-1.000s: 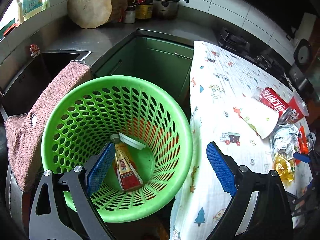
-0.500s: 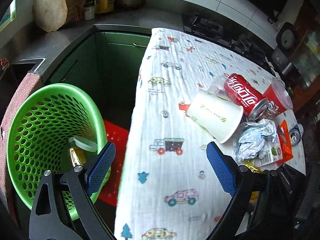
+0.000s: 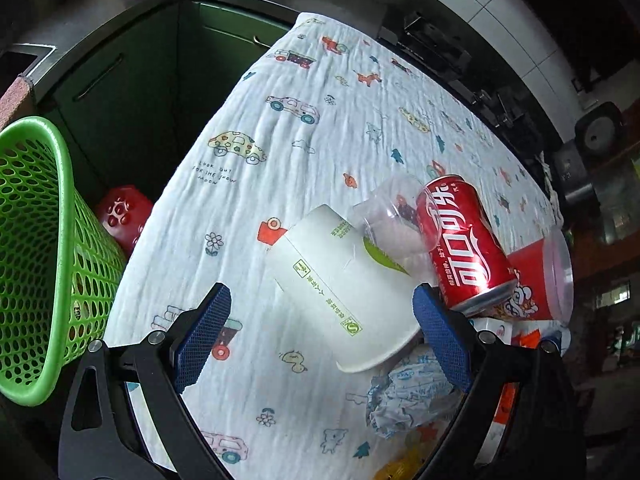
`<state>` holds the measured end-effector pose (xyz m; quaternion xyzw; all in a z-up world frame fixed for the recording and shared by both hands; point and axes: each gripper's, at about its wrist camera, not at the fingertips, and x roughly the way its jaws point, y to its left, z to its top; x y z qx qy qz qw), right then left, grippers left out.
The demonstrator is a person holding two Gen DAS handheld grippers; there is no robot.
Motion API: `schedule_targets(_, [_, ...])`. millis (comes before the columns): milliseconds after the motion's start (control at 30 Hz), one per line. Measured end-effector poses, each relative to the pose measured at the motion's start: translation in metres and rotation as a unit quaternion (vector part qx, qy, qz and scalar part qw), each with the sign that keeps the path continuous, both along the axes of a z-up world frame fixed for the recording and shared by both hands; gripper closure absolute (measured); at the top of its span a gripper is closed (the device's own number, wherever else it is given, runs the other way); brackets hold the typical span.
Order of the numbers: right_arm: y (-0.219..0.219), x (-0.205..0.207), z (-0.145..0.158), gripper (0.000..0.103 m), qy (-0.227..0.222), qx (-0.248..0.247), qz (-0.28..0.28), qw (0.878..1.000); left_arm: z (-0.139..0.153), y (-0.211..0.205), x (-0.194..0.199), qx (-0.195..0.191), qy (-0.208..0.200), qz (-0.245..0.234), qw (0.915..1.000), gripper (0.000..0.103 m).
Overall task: Collect trash
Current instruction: 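Grasp the white paper cup with the left gripper while the right grasps the yellow wrapper, then drop the paper cup with the left gripper while the right drops the wrapper into the basket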
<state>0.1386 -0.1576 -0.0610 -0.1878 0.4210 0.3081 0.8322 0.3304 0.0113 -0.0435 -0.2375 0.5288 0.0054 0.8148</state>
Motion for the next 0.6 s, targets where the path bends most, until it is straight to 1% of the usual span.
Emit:
schedule_targets(133, [-0.005, 0.0, 0.0, 0.054, 0.0, 0.002, -0.003, 1.0, -0.008, 0.001, 0.01, -0.025, 0.014, 0.022, 0.9993, 0.012])
schedule_targets(200, [-0.008, 0.0, 0.001, 0.054, 0.0, 0.005, -0.004, 1.0, -0.014, 0.002, 0.013, -0.043, 0.019, 0.029, 0.9984, 0.012])
schedule_targets(300, [-0.012, 0.001, 0.0, 0.054, 0.001, 0.008, -0.005, 1.0, -0.022, 0.001, 0.015, -0.073, 0.024, 0.035, 0.9965, 0.013])
schedule_targets(367, [-0.012, 0.001, -0.001, 0.054, 0.001, 0.009, -0.007, 1.0, -0.026, 0.0, 0.014, -0.083, 0.024, 0.038, 0.9955, 0.013])
schedule_targets(400, [-0.012, 0.001, -0.002, 0.054, 0.001, 0.011, -0.008, 1.0, -0.027, -0.001, 0.015, -0.089, 0.023, 0.039, 0.995, 0.016])
schedule_targets(433, [-0.012, 0.001, -0.001, 0.054, 0.001, 0.013, -0.01, 1.0, -0.029, -0.002, 0.016, -0.101, 0.021, 0.037, 0.994, 0.022])
schedule_targets(467, [-0.011, 0.001, -0.002, 0.054, 0.002, 0.014, -0.011, 1.0, -0.03, -0.002, 0.015, -0.115, 0.02, 0.034, 0.9925, 0.025])
schedule_targets(567, [-0.013, 0.0, -0.001, 0.054, 0.003, 0.018, -0.015, 1.0, -0.029, -0.002, 0.015, -0.112, 0.017, 0.034, 0.993, 0.028])
schedule_targets(600, [-0.013, 0.0, 0.0, 0.054, 0.003, 0.019, -0.015, 1.0, -0.028, -0.002, 0.013, -0.108, 0.014, 0.031, 0.9936, 0.031])
